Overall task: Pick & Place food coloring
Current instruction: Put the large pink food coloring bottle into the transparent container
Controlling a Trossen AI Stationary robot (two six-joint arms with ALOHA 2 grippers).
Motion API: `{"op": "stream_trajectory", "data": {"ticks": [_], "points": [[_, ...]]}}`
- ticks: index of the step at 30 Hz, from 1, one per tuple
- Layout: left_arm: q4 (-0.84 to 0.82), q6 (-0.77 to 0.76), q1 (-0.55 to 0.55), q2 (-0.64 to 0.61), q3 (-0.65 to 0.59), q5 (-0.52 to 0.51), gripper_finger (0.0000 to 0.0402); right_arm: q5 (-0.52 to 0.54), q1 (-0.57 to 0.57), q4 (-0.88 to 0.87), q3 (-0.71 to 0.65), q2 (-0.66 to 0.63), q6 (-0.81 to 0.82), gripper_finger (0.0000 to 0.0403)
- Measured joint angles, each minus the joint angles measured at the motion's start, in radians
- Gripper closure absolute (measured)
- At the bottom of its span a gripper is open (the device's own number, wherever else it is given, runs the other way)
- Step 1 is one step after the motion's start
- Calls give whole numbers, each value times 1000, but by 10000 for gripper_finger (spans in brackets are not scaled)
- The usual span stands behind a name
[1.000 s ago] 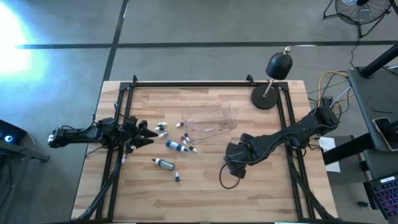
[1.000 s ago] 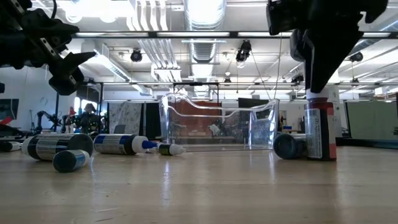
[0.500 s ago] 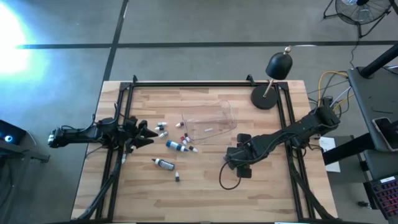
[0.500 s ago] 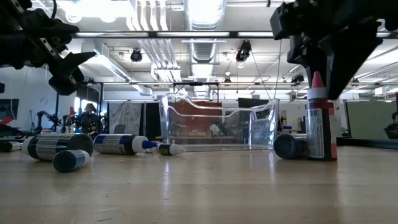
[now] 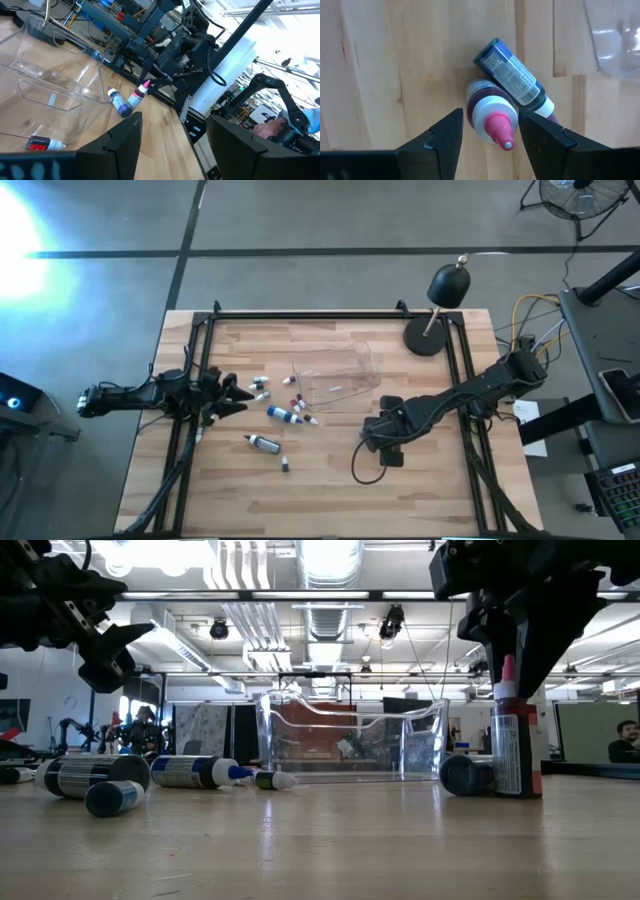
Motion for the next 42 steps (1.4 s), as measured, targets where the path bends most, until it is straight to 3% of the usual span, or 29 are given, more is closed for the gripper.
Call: {"op": "stream_trajectory", "data": {"ticks": [6,17,23,31,37,42], "points": [[0,0,0,0,0,0,205,0,0,-7,2,0,15,228],[0,0,0,0,0,0,205,29,0,-12,14,0,19,302],[0,0,0,0,0,0,205,51,-20,-45,145,-34,11,301],[0,0,0,0,0,0,205,240,-185,-277,416,-59,-19,297],[0,0,0,0,0,0,205,197,-383,-249,409,-35,-51,297],[0,0,0,3,0,0,205,156,-437,-246,401,44,-119,296]]}}
